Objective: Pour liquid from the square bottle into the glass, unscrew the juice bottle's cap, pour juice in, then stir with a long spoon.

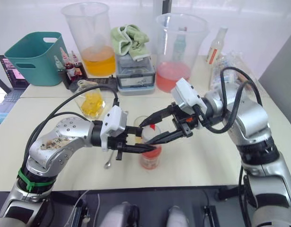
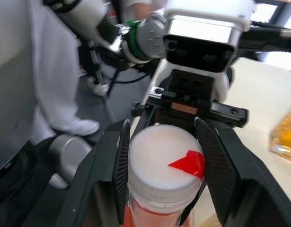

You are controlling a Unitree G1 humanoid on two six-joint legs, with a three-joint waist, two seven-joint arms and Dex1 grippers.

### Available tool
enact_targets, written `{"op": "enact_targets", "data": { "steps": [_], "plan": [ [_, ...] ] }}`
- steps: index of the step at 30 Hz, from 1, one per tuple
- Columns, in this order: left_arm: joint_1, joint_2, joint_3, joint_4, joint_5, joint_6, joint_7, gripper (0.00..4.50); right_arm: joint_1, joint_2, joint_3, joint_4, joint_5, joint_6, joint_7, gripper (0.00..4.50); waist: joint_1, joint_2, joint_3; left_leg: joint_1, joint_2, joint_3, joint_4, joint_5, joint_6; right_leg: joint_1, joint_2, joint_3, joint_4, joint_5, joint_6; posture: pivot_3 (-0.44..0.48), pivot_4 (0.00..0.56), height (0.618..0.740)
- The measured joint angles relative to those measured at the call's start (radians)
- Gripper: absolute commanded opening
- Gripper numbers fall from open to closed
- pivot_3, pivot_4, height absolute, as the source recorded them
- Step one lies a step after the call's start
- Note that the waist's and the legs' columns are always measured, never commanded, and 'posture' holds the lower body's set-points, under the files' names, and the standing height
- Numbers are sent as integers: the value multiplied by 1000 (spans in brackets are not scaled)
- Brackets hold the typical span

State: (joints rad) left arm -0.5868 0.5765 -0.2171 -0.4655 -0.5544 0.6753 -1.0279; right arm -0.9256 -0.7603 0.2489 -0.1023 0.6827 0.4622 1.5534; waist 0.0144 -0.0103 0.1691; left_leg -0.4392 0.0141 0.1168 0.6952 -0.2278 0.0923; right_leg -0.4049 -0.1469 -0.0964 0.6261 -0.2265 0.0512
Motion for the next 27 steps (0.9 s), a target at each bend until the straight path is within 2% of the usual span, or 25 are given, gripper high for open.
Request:
{"op": "enact_targets", "data": {
  "steps": [2,7,8,12,17,22,27],
  "plan": [
    [1,0,7,2,-5,12,6,1409,-47,-10,45,38,9,-1,8,2680,-1,0,0,0,0,0,0,0,0,0,0,0,0,0,0,0,150,739],
    [3,-5,12,1,-22,34,32,1409,-68,-17,71,14,65,10,14,4330,0,0,0,0,0,0,0,0,0,0,-1,0,-1,0,0,0,150,739],
    [3,-5,12,1,-22,34,34,1409,-63,-18,55,4,70,20,13,4456,0,0,0,0,0,0,0,0,0,0,-1,0,-1,0,0,0,150,739],
    [2,-9,11,4,-23,37,36,1409,25,-60,-82,-63,85,74,-71,4456,4,0,0,0,0,0,0,0,0,0,-1,0,-1,0,0,0,150,739],
    [-3,-12,9,11,-24,43,34,1409,166,-95,-230,-231,129,176,-257,4456,3,0,0,0,0,0,-1,0,-1,0,-1,0,0,0,0,0,150,739],
    [-9,-19,4,25,-23,37,28,1409,321,-105,-313,-402,163,281,-479,4456,9,0,0,0,0,0,-1,0,-1,0,-1,0,-1,0,0,0,150,739],
    [-22,-23,-4,52,-20,21,7,1409,361,-98,-347,-466,187,341,-630,4456,11,0,0,0,0,0,-1,0,-1,0,-1,0,-2,0,0,0,150,739]
  ]
}}
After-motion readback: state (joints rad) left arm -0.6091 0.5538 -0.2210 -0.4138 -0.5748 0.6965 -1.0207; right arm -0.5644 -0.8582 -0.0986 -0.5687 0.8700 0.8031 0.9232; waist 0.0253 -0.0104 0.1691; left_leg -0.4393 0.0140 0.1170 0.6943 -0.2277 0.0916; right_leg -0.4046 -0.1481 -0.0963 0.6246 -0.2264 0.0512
